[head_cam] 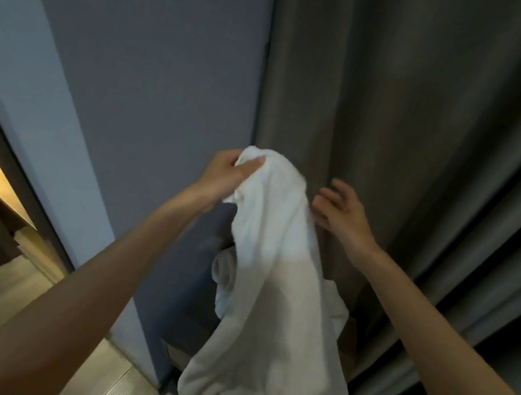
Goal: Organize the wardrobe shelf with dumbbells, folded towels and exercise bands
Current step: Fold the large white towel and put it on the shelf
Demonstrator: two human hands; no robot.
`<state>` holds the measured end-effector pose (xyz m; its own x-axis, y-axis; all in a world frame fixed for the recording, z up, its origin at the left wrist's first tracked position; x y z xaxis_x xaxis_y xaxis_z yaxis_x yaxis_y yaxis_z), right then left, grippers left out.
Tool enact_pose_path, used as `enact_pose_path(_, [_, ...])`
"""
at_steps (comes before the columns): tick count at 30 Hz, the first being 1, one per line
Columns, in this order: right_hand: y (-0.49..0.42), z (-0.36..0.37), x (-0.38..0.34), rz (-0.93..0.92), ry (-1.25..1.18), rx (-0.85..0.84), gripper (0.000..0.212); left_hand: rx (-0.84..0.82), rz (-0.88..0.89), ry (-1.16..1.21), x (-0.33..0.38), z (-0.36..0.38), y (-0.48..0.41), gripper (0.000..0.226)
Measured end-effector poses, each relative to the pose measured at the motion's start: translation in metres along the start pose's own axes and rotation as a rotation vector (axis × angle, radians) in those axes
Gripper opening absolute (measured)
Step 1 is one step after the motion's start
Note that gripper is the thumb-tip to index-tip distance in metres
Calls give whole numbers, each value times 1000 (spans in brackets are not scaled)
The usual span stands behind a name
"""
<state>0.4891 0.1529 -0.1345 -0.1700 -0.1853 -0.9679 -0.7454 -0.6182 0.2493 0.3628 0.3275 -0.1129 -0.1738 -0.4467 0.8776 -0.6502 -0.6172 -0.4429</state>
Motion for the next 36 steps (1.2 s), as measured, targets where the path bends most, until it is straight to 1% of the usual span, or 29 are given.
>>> enact_pose_path(1, [3, 6, 14, 24, 53, -11, 46, -31, -4, -34, -2, 0, 0, 16])
enact_pose_path(3, [10, 22, 44, 77, 237, -66, 39, -92, -21, -53, -7, 5, 7, 21])
enact_pose_path(6, [16, 47, 80, 143, 502, -145, 55, -125, -70, 11, -16, 11, 20, 14])
enact_pose_path(7, [17, 56, 88, 133, 545, -173, 59, -143, -103, 49, -18, 12, 24, 12])
enact_pose_path(8, [18, 66, 94, 114, 538, -229, 62, -165, -133, 95, -20, 13, 28, 13])
enact_pose_path(9, [19, 76, 100, 94, 501, -277, 62, -194, -155, 129, -21, 14, 32, 20])
enact_pose_path(10, [17, 84, 107, 78, 469, -275, 59, -228, -163, 144, -22, 15, 35, 28])
enact_pose_path(12, [6, 87, 121, 88, 495, -146, 40, -272, -151, 149, -23, 15, 38, 39])
enact_pose_path(13, [0, 86, 127, 109, 556, -65, 26, -268, -143, 158, -22, 13, 38, 40])
enact_pose_path(14, [-4, 81, 133, 135, 612, 6, 17, -253, -137, 165, -22, 11, 37, 39])
enact_pose_path(15, [-7, 77, 138, 154, 631, 57, 18, -235, -126, 149, -22, 8, 37, 37])
enact_pose_path(18, [-10, 59, 140, 142, 606, 150, 15, -184, -113, 8, -33, -5, 33, 38])
enact_pose_path(20, [-8, 47, 128, 97, 514, 188, 16, -166, -88, -71, -41, -15, 33, 44])
enact_pose_path(22, [-6, 37, 105, 44, 385, 212, 21, -189, 1, -202, -47, -24, 32, 50])
enact_pose_path(23, [-4, 32, 91, -3, 358, 231, 21, -202, 50, -250, -48, -27, 32, 49])
enact_pose_path(24, [-1, 29, 77, -52, 354, 252, 19, -205, 94, -275, -48, -29, 32, 49])
enact_pose_path(26, [3, 25, 51, -136, 336, 276, 17, -212, 153, -278, -45, -29, 34, 61])
enact_pose_path(28, [9, 28, 30, -200, 310, 257, 19, -289, 189, -289, -40, -23, 35, 74])
enact_pose_path(31, [14, 34, 8, -277, 274, 179, 21, -470, 274, -406, -32, -4, 37, 77])
enact_pose_path(32, [16, 34, 4, -292, 255, 144, 19, -480, 287, -399, -31, 2, 36, 75])
enact_pose_path(33, [17, 35, 1, -296, 235, 103, 19, -455, 288, -374, -31, 7, 35, 69])
enact_pose_path(35, [17, 35, 2, -284, 225, 54, 20, -380, 279, -355, -31, 11, 30, 51])
enact_pose_path(36, [17, 33, 5, -269, 230, 59, 21, -363, 280, -373, -31, 13, 27, 41])
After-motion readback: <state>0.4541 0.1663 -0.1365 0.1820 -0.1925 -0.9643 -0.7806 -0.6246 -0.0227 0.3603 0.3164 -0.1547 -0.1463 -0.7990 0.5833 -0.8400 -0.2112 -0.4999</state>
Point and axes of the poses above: each hand's wrist, its own y-axis away from the middle knuckle, its own z-axis out of the palm, x = y × z, the point moved 4 cm from there along -y, towards the middle knuckle, and after that the axes turned 15 degrees about z, right-handed, at the moved point
